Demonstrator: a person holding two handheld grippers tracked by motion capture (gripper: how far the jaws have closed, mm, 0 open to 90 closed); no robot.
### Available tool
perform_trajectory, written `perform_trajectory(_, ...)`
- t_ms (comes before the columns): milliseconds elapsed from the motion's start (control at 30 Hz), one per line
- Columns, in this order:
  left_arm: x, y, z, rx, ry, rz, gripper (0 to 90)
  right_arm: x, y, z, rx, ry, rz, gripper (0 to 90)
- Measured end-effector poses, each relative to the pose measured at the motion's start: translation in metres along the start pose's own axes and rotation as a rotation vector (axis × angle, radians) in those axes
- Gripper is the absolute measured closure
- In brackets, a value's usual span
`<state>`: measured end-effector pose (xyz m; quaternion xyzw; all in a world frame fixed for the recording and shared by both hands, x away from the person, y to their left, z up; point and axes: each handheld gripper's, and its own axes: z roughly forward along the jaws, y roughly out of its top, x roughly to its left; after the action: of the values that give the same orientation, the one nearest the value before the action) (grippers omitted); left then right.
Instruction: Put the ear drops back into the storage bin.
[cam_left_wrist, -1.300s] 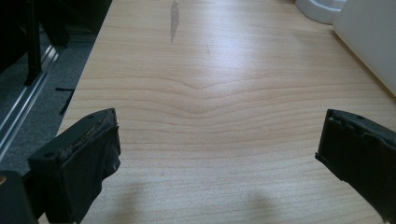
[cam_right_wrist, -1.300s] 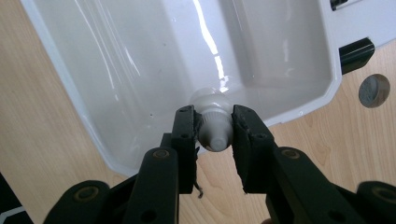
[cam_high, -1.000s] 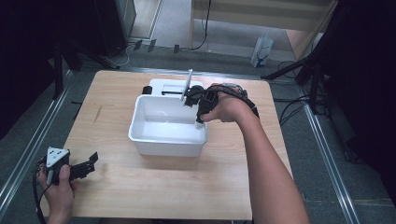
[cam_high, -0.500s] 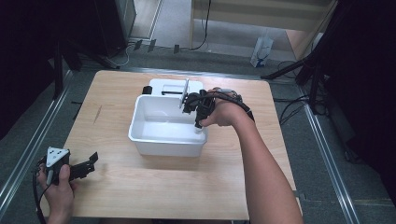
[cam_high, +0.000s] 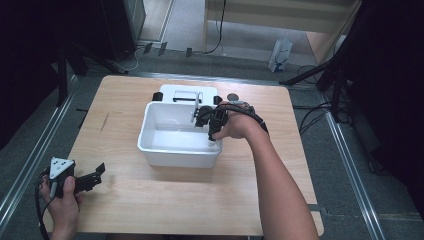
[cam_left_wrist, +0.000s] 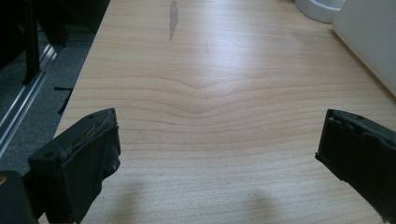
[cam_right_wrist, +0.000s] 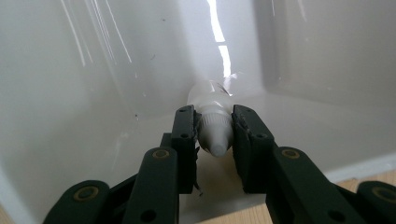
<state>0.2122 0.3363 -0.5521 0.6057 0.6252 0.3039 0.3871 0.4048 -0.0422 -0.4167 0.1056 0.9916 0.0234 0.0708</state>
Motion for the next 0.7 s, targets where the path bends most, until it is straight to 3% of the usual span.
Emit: perform_trajectory(700,0.000,0.000,0.000,0.011,-0.007,0.000,0.1,0.001,0.015,0.026,0.094,0.001,0.007,71.7)
